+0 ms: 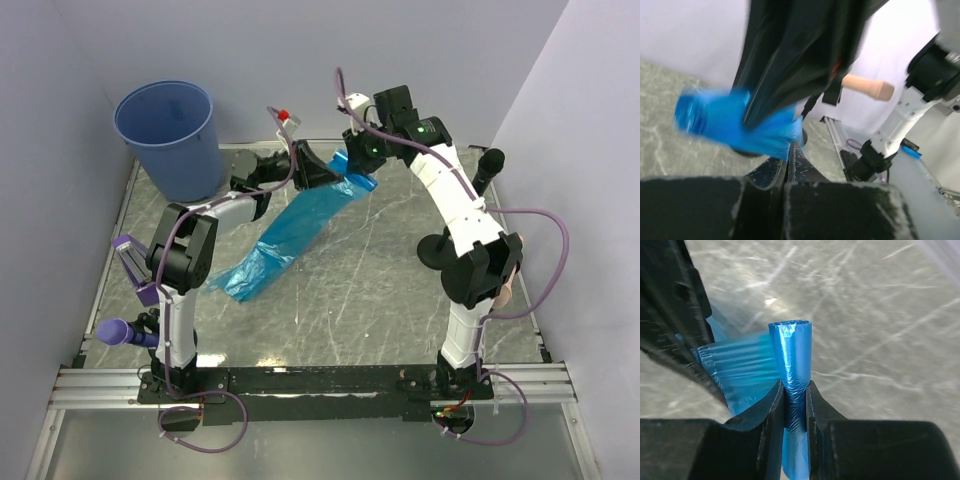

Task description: Put the trash bags into the trash bin

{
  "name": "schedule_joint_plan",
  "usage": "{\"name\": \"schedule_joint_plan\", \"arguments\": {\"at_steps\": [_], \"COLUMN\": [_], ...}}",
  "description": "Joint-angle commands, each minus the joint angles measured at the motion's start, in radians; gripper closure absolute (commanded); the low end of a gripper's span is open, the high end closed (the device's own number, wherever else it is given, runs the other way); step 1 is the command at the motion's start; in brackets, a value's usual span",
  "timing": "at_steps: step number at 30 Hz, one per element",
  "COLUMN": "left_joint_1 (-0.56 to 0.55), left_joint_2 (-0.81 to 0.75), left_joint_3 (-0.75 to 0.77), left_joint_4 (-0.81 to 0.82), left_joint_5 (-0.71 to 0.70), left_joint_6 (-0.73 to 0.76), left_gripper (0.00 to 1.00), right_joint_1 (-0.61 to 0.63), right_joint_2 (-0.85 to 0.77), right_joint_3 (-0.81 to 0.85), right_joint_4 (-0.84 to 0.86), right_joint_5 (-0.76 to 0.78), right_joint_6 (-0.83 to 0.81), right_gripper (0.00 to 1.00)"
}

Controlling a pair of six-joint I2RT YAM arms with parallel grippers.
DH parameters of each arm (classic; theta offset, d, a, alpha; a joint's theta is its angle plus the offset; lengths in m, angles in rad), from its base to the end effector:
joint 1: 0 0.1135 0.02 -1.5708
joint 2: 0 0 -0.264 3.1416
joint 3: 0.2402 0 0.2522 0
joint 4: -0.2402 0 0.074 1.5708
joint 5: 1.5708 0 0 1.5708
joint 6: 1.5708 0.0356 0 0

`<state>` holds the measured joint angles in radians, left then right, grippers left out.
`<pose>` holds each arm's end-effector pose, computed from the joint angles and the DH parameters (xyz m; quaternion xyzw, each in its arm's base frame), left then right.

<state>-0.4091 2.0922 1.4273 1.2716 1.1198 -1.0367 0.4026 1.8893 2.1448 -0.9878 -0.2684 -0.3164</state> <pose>0.4046 -0.2103 0.2895 0.3264 0.5189 -0.6813 0.4001 0.3690 0.1674 0.4118 -0.3694 0.8282 0.1395 0.3978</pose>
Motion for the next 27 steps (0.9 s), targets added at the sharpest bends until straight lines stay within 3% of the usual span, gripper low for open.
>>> {"name": "schedule_joint_plan", "arguments": {"at_steps": [1, 9, 15, 19, 23, 27], "left_joint_1": [-0.007, -0.051, -0.022, 0.026, 0.079, 0.076], "left_joint_2": [-0.035, -0.055, -0.103, -0.167, -0.242, -0.27], "left_joint_3": [0.129, 0.196, 0.234, 0.165, 0.036, 0.045], "left_joint_4": [0.183, 0.12, -0.021, -0.147, -0.487, -0.816], "left_joint_5": [0.092, 0.15, 0.25, 0.262, 0.088, -0.057], "left_joint_6": [-0.143, -0.16, -0.109, -0.013, 0.281, 0.657], "left_gripper": [1.0, 1.0, 0.99, 0.99, 0.98, 0.99], "right_joint_1": [-0.123, -0.153, -0.168, -0.186, -0.185, -0.17], "right_joint_2": [0.065, 0.086, 0.247, 0.3, 0.266, 0.193], "right_joint_3": [0.013, -0.089, 0.096, 0.168, 0.204, 0.193], "right_joint_4": [0.031, 0.063, 0.055, 0.075, 0.087, 0.089], "right_joint_5": [-0.03, -0.144, -0.034, 0.017, -0.119, -0.183], "right_joint_6": [0.099, 0.206, 0.237, 0.266, 0.26, 0.237], "right_gripper": [1.0, 1.0, 1.0, 1.0, 1.0, 1.0]}}
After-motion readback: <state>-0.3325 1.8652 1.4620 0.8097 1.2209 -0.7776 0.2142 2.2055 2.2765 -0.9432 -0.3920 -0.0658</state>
